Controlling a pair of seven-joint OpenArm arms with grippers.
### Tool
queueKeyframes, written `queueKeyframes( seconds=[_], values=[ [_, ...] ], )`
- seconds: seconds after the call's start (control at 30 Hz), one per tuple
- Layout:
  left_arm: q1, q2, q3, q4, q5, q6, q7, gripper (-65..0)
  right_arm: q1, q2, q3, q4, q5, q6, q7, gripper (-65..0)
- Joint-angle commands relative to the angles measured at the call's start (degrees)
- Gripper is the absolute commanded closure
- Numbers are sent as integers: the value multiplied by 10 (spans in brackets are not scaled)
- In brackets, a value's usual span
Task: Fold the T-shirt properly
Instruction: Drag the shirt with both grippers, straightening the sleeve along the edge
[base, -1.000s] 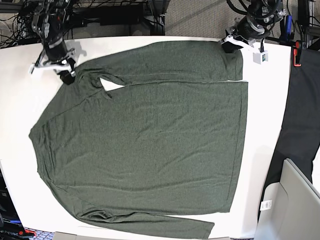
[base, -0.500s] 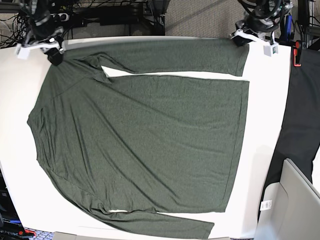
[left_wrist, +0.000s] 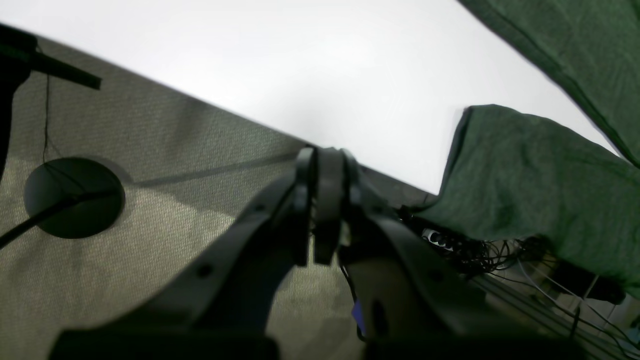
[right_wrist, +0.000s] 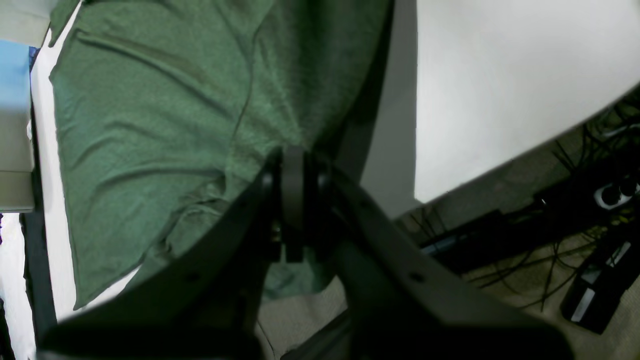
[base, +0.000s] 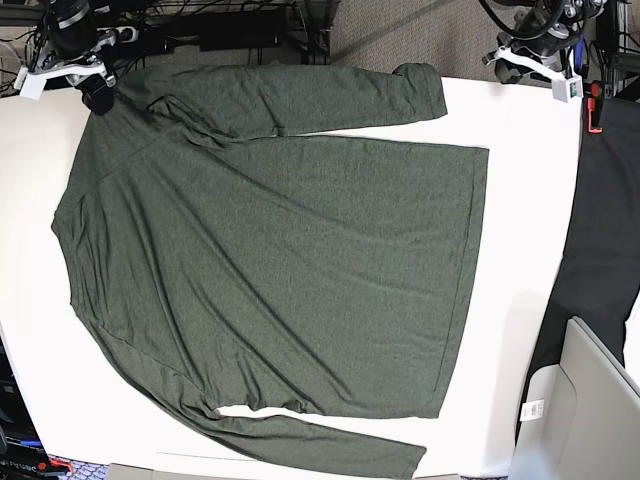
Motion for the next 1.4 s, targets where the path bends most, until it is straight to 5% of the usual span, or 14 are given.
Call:
queueKeyframes(
  seconds=[0.0,0.43,0.77,1.37],
  values=[
    [3,-4,-1,11,-8,-7,2,0,-3,4,2,12,14,3,9,-3],
    [-17,-6,98,45,-8,-28,33,-57,8,2,1,8,10,3,9,-3],
    [-79,-6,95,43,-7,-27,122,-150,14,4,1,8,10,3,9,-3],
    [-99,-2,100,-11,-6,-27,126,-201,16,4,1,8,10,3,9,-3]
  ],
)
